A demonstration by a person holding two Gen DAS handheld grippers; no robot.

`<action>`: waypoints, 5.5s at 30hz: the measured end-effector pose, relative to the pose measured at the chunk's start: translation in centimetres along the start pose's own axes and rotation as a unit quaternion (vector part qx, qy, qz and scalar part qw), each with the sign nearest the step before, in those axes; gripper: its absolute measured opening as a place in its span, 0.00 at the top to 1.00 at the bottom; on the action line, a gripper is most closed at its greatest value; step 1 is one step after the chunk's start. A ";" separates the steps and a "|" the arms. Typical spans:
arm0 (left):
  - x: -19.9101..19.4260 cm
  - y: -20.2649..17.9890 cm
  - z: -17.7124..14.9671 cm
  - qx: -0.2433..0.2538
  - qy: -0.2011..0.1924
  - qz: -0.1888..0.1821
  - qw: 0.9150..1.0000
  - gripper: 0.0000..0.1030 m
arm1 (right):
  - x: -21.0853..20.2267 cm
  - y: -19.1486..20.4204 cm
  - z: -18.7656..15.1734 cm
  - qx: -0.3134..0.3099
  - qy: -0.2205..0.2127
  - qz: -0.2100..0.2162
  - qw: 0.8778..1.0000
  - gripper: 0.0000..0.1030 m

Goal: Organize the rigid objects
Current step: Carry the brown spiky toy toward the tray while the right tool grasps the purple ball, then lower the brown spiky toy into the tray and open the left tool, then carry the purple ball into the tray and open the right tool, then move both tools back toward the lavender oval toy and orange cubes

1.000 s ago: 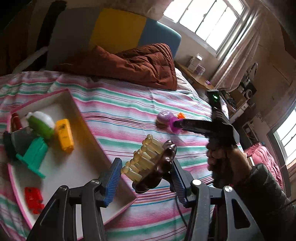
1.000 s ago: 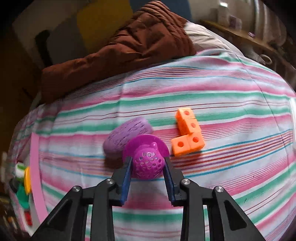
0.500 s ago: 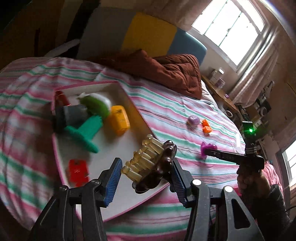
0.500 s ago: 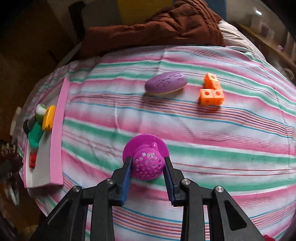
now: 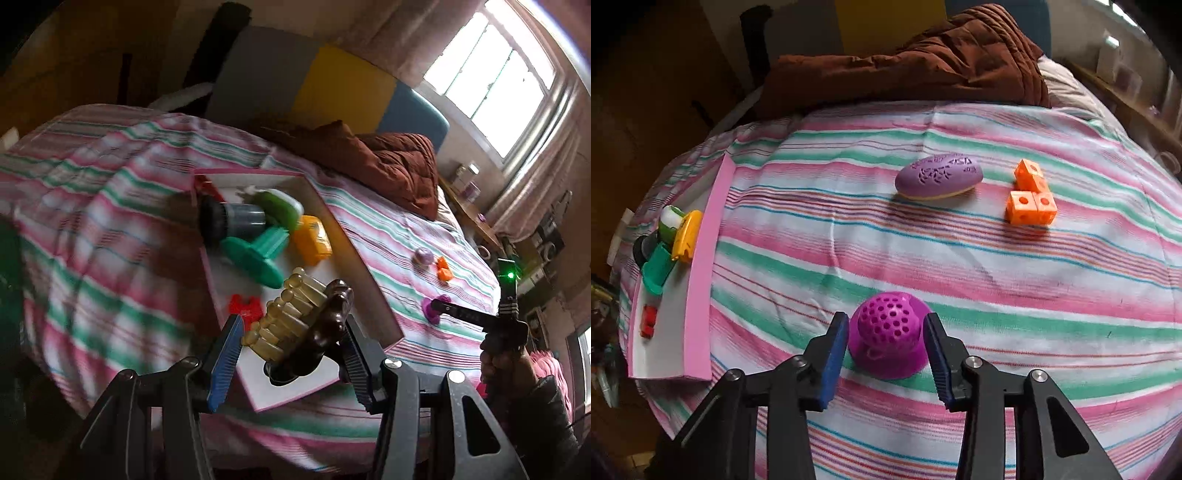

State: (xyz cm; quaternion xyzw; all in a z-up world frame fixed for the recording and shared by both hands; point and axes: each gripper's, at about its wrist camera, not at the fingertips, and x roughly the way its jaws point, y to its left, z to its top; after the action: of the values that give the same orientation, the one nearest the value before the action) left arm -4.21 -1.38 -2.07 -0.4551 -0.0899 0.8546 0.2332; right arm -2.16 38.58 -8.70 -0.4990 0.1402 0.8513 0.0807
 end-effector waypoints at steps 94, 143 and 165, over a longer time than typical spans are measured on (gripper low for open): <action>-0.5 -0.5 -0.5 0.069 -0.037 0.126 0.989 0.46 | -5.7 9.7 0.4 -0.082 -0.072 0.030 0.994 0.68; -1.0 -1.0 0.3 0.082 -0.044 0.151 0.984 0.45 | -4.1 15.5 -0.7 -0.139 -0.056 0.100 0.984 0.51; 2.4 -9.4 2.5 0.172 -0.031 0.116 0.978 0.45 | -4.9 -8.2 1.3 0.124 -0.125 -0.113 0.978 0.46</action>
State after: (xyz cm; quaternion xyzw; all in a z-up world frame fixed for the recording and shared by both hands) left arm -4.47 8.11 1.05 -0.3884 0.1050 0.8924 0.2044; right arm 1.43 46.76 -5.13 -0.3873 0.1765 0.8684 0.2543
